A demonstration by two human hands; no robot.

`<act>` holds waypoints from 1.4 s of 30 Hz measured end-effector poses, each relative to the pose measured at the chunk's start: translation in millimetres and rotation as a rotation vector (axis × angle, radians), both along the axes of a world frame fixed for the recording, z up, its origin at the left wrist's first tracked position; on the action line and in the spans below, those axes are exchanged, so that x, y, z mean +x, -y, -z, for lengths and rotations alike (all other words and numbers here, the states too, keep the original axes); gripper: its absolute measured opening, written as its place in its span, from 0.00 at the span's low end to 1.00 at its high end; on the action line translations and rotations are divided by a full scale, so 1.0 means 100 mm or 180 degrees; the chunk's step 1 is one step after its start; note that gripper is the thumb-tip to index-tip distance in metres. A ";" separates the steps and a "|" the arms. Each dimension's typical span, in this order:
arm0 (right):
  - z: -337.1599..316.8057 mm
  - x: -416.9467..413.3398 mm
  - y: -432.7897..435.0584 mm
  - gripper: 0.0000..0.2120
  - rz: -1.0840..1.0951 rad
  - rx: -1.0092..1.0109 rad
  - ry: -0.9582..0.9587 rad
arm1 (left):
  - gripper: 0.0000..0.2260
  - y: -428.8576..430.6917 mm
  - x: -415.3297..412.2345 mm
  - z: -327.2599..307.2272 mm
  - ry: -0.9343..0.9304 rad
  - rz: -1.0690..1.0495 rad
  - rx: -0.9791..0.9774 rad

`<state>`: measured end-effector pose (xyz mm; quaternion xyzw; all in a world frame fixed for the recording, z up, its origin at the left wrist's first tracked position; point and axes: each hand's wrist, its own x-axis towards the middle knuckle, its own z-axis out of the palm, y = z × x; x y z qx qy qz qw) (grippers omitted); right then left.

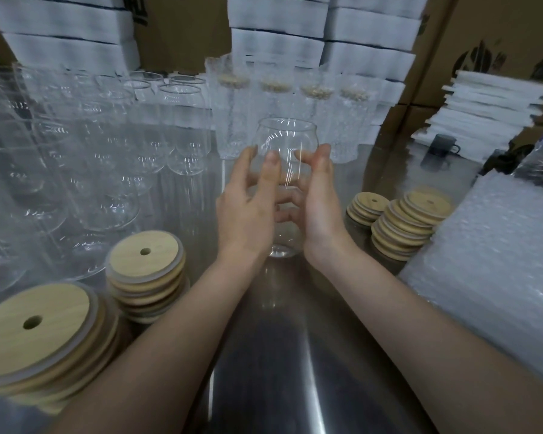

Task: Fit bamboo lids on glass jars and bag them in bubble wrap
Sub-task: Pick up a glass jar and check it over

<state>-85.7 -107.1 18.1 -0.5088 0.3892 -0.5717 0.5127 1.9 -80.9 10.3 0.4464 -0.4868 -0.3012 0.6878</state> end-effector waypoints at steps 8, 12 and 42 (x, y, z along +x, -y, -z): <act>0.00 -0.06 0.07 0.17 -0.0122 0.0046 0.0399 | 0.14 0.00 0.01 -0.08 -0.1051 0.0462 0.0168; -0.03 -0.10 0.07 0.16 -0.0400 0.0151 0.0664 | 0.19 0.02 0.04 -0.08 -0.1407 0.0631 0.0556; -0.16 0.04 -0.09 0.23 0.0181 -0.0248 -0.0494 | 0.21 -0.17 -0.01 -0.22 -0.0459 -0.0234 0.0050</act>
